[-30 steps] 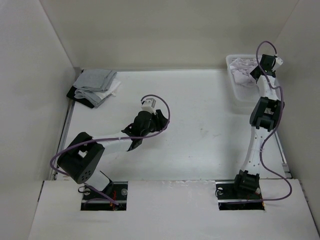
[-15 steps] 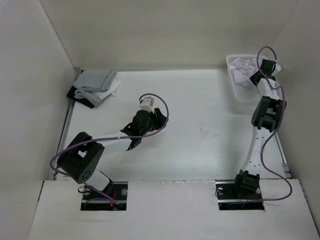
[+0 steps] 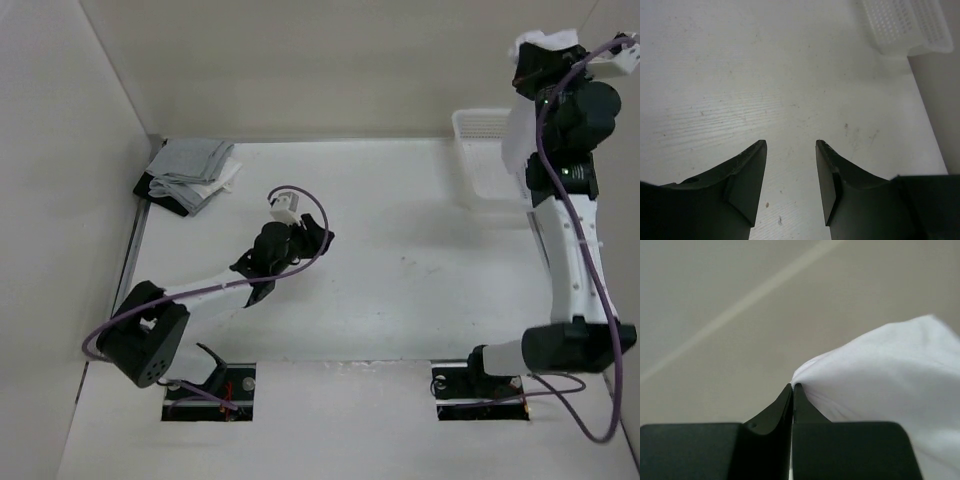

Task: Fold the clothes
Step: Move the tank top to the center of the board

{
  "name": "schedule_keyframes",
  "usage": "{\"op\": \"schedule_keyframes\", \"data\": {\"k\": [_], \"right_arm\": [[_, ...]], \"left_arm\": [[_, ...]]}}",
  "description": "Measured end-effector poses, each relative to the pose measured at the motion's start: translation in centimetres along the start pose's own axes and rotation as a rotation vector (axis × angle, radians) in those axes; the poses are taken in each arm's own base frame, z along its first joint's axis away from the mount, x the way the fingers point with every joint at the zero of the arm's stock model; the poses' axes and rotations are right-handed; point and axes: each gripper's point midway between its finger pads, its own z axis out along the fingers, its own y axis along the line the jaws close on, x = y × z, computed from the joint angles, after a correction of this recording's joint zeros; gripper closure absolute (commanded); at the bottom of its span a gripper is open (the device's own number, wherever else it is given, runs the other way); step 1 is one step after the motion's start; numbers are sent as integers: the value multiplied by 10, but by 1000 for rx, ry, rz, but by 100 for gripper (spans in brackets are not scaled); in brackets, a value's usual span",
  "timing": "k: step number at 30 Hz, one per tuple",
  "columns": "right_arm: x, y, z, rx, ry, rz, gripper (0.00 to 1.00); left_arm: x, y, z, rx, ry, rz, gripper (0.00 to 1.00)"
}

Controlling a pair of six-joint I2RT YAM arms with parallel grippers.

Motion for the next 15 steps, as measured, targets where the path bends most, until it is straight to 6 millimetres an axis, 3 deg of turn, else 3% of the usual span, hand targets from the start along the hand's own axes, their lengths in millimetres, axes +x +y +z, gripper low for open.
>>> {"op": "schedule_keyframes", "data": {"k": [3, 6, 9, 12, 15], "right_arm": [[-46, 110, -64, -263, -71, 64, 100], [-57, 174, -114, -442, -53, 128, 99], [-56, 207, -146, -552, -18, 173, 99], [-18, 211, -165, -587, 73, 212, 97], [75, 190, -186, -568, 251, 257, 89]], "left_arm": [[-24, -9, -14, 27, -63, -29, 58], [-57, -10, -31, 31, -144, -73, 58], [-83, -5, -47, 21, -212, -111, 58], [-100, 9, -62, -12, -260, -145, 58], [-107, 30, -78, -63, -296, -178, 58]]}}
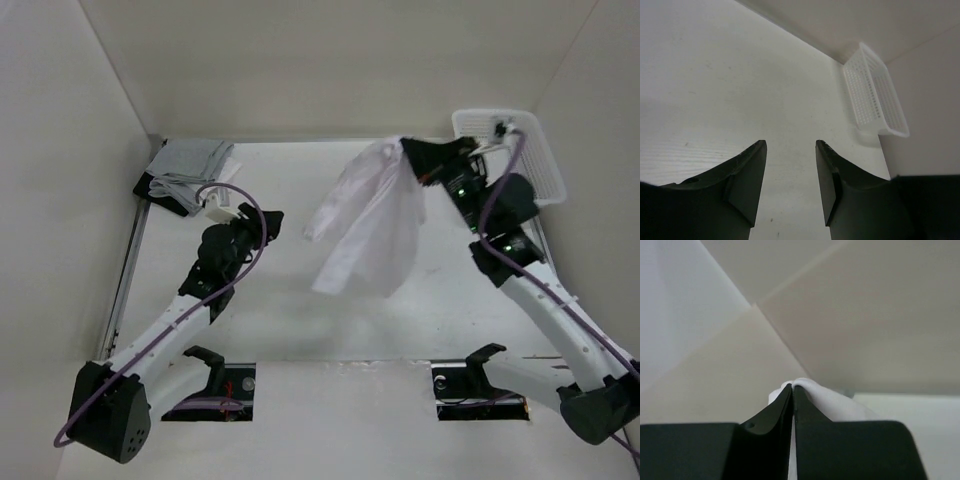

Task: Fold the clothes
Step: Move the tank top to the center of the board, then flatten the tank top out

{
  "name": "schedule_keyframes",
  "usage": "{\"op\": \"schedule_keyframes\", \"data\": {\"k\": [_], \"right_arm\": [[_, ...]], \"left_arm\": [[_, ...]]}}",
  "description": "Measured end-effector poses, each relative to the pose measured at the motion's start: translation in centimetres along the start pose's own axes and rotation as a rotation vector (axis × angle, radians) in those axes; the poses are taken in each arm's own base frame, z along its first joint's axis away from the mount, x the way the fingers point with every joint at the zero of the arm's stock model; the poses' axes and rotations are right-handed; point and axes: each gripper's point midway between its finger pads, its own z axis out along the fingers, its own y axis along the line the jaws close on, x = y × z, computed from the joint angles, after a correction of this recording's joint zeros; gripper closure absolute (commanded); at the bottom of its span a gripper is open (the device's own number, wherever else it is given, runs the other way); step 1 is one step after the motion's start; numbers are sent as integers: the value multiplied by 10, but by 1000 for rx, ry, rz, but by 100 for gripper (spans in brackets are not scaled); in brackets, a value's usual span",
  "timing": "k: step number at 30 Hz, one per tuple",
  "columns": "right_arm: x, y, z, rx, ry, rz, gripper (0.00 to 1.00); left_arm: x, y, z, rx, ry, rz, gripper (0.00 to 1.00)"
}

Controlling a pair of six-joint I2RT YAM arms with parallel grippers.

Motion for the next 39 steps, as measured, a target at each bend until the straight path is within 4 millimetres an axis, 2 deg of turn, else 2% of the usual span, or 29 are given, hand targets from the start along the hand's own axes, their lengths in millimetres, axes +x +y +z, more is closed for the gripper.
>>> {"op": "schedule_keyframes", "data": {"k": [1, 3, 4, 6, 7, 8, 10, 12, 14, 16, 18, 21, 22, 23, 24, 28, 33, 36, 39], "right_arm": [[33, -16, -5, 22, 53, 27, 80], [105, -63, -19, 116, 183, 84, 65], [149, -97, -29, 201, 265, 116, 60], [211, -158, -52, 369, 393, 157, 53], [245, -201, -75, 502, 474, 173, 51], [257, -219, -88, 570, 505, 182, 52], [267, -234, -105, 639, 528, 179, 64], [269, -224, -106, 624, 530, 174, 85], [273, -208, -109, 593, 540, 156, 88], [282, -192, -123, 581, 571, 141, 83], [300, -183, -145, 595, 639, 122, 69], [329, -189, -187, 665, 759, 84, 67], [337, -193, -200, 689, 792, 74, 66], [346, -200, -219, 730, 841, 58, 66], [348, -203, -225, 744, 853, 53, 66], [349, -202, -229, 745, 856, 43, 65], [351, -201, -232, 731, 852, 45, 62], [354, -204, -239, 739, 861, 41, 61], [354, -205, -241, 742, 862, 44, 59]], "left_arm": [[-4, 8, -3, -22, -12, -5, 58], [-6, 24, -8, -68, -19, -10, 58], [-4, 30, -9, -88, -13, -9, 58], [5, 43, -11, -136, 12, -3, 59], [14, 56, -12, -183, 42, 5, 60], [19, 63, -12, -211, 56, 12, 61], [28, 76, -16, -261, 79, 35, 63], [36, 86, -21, -302, 100, 62, 65], [42, 93, -25, -334, 117, 91, 73], [52, 97, -30, -364, 144, 132, 77], [70, 96, -36, -370, 204, 176, 80], [110, 96, -52, -380, 342, 252, 80], [128, 97, -65, -390, 415, 289, 77], [138, 97, -73, -390, 457, 311, 73], [149, 98, -83, -399, 500, 326, 71], [176, 100, -117, -451, 605, 341, 64], [194, 101, -134, -475, 663, 345, 62], [199, 101, -134, -490, 670, 343, 68], [199, 102, -132, -497, 662, 337, 85]]}}
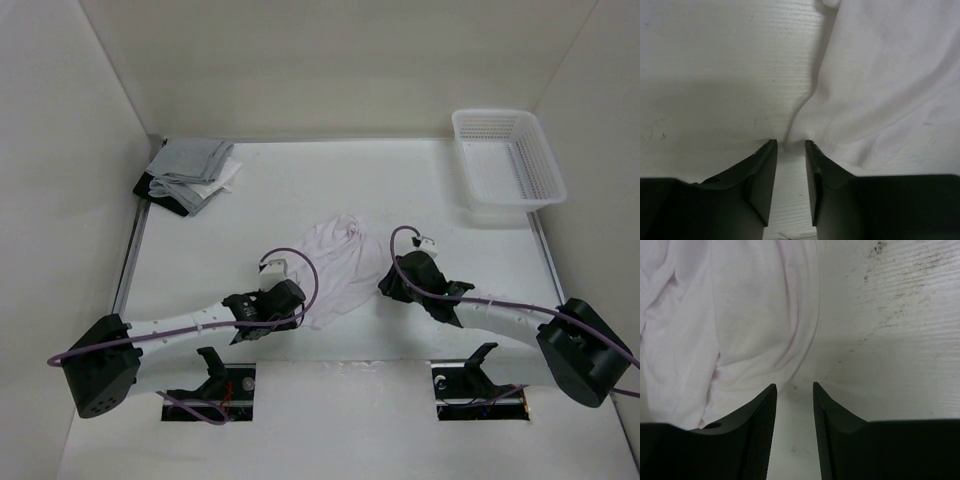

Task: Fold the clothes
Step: Flatten the tank top out

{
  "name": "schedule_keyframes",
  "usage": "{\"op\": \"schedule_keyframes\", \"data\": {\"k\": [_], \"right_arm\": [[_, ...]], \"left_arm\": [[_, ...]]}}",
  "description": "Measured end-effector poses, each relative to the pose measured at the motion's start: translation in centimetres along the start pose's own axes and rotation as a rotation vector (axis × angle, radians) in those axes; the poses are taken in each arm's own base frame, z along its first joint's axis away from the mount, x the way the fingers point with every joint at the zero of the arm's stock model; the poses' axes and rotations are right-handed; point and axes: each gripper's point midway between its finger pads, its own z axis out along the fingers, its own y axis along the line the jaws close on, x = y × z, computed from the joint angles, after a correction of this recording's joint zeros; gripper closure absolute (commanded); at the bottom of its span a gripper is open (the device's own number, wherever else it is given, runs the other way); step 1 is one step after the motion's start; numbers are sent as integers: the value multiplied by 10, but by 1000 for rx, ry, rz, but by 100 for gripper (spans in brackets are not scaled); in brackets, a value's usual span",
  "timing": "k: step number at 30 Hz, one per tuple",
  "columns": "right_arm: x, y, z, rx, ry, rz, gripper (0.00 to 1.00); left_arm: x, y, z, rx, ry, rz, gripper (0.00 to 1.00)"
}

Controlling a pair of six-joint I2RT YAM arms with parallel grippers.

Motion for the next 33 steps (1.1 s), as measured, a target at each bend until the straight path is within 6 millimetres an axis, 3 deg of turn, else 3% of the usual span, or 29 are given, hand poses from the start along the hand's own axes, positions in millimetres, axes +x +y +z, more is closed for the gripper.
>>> {"op": "schedule_keyframes", "data": {"k": [2, 6, 11, 12, 13, 14, 18, 20, 23, 24, 26, 28, 30, 33], "right_arm": [[-1, 2, 0, -6, -4, 2, 58], [2, 2, 4, -8, 15, 3, 57], [-2, 7, 15, -17, 44, 16, 61], [-3, 9, 17, -24, 51, 23, 69], [-6, 11, 21, -32, 63, 30, 89], [-10, 15, 29, -39, 73, 44, 96], [-19, 23, 35, -58, 68, 53, 99], [-27, 27, 26, -68, 37, 45, 99], [-47, 53, -17, -152, -50, 16, 97], [-51, 64, -37, -196, -77, 6, 96], [-52, 80, -70, -273, -104, -15, 95], [-47, 84, -93, -313, -104, -31, 96], [-51, 75, -91, -283, -107, -31, 96], [-57, 42, -53, -129, -77, -20, 96]], "left_arm": [[-1, 0, 1, -4, 0, -4, 93], [-6, 2, 2, -8, -11, -21, 97], [-39, -10, -16, 86, -110, -95, 99], [-47, -11, -20, 103, -133, -113, 99], [-63, -10, -28, 126, -180, -145, 99], [-68, -9, -31, 133, -197, -157, 99], [-104, -2, -47, 152, -301, -212, 99], [-120, 4, -54, 149, -346, -241, 99], [-151, 22, -70, 137, -457, -323, 99], [-154, 24, -71, 134, -466, -329, 99], [-164, 33, -74, 122, -502, -364, 99], [-171, 39, -74, 110, -517, -389, 99], [-173, 41, -70, 106, -510, -399, 99], [-174, 41, -62, 105, -487, -404, 99]]}}
